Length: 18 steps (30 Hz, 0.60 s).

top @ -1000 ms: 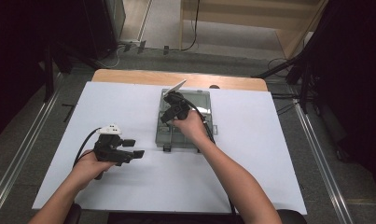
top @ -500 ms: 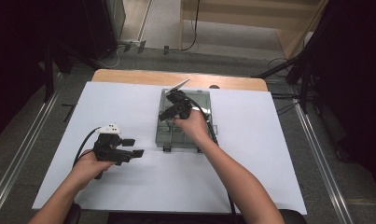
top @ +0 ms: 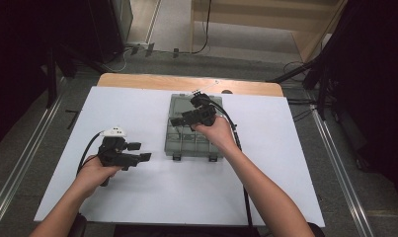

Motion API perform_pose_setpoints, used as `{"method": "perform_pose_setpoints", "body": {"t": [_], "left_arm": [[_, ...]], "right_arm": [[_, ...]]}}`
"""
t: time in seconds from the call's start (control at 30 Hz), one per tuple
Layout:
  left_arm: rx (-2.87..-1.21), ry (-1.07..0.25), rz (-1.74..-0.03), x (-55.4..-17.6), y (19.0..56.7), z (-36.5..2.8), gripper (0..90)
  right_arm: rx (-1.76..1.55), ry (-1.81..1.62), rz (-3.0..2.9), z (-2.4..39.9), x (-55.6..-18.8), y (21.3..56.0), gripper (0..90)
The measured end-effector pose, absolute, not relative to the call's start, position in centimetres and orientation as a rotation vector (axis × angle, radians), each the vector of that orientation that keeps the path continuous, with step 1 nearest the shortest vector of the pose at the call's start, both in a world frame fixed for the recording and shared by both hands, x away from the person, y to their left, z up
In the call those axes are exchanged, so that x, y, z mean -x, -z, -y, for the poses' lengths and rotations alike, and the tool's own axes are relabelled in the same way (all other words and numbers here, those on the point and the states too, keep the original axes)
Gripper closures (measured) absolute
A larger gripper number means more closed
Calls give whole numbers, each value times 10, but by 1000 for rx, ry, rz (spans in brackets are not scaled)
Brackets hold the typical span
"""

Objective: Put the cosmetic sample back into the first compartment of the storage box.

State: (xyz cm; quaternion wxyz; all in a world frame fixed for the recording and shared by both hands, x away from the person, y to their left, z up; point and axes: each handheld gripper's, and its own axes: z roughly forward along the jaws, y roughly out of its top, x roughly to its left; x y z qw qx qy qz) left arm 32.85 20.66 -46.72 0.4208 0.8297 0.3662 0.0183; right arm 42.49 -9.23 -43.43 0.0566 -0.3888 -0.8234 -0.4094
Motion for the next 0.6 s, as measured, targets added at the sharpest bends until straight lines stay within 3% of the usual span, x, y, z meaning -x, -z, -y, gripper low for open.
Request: {"method": "perform_pose_setpoints", "body": {"t": [0.6], "left_arm": [[-2099,-39,-924,-345,456,-191,328]], "right_arm": [[1150,1236,2556,114,-408,436,305]]}}
